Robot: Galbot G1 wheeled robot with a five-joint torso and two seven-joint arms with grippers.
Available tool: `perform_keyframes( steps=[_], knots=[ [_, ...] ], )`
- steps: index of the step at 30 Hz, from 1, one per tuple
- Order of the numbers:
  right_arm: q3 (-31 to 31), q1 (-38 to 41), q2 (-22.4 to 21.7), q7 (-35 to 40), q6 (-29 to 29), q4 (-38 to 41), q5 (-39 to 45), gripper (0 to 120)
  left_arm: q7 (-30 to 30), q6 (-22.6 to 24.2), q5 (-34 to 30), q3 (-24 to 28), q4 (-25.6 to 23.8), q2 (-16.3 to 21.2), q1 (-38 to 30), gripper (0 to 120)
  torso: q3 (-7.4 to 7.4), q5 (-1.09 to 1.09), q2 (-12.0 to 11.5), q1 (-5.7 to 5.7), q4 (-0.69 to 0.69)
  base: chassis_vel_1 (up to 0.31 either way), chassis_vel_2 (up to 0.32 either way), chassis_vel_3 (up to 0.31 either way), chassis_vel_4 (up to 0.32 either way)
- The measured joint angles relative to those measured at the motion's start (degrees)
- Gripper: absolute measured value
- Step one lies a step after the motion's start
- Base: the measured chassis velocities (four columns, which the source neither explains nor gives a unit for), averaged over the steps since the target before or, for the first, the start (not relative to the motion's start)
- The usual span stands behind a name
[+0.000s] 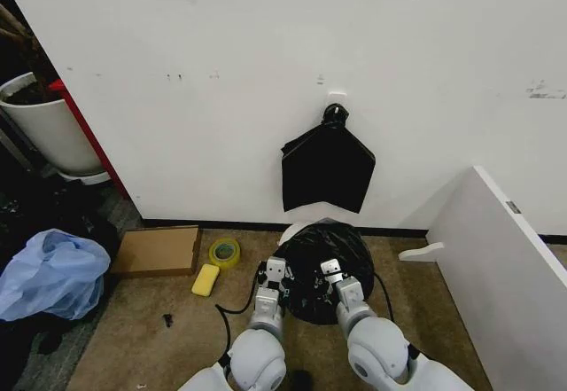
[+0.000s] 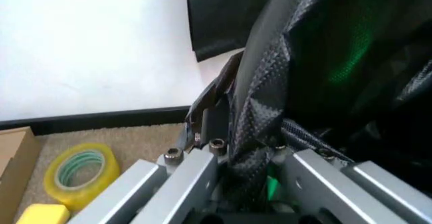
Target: Place the garbage bag over the trash bin.
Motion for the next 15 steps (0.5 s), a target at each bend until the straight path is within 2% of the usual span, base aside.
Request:
perform_keyframes(
  steps=[5, 15],
  knots=[
    [-1.4, 0.6, 0.8, -1.8, 0.1, -3.3, -7.4, 0, 0.0, 0.4, -0.3, 0.8, -1.2, 0.2, 0.2, 0, 0.0, 0.0, 0.0, 0.0, 0.0, 0.0, 0.0, 0.0, 0.0],
    [-1.7, 2.3, 0.6, -1.6, -0.7, -6.3, -7.8, 0, 1.0, 0.5, 1.7, 1.2, -2.2, 0.7, 2.1, 0, 0.0, 0.0, 0.0, 0.0, 0.0, 0.0, 0.0, 0.0, 0.0]
  ],
)
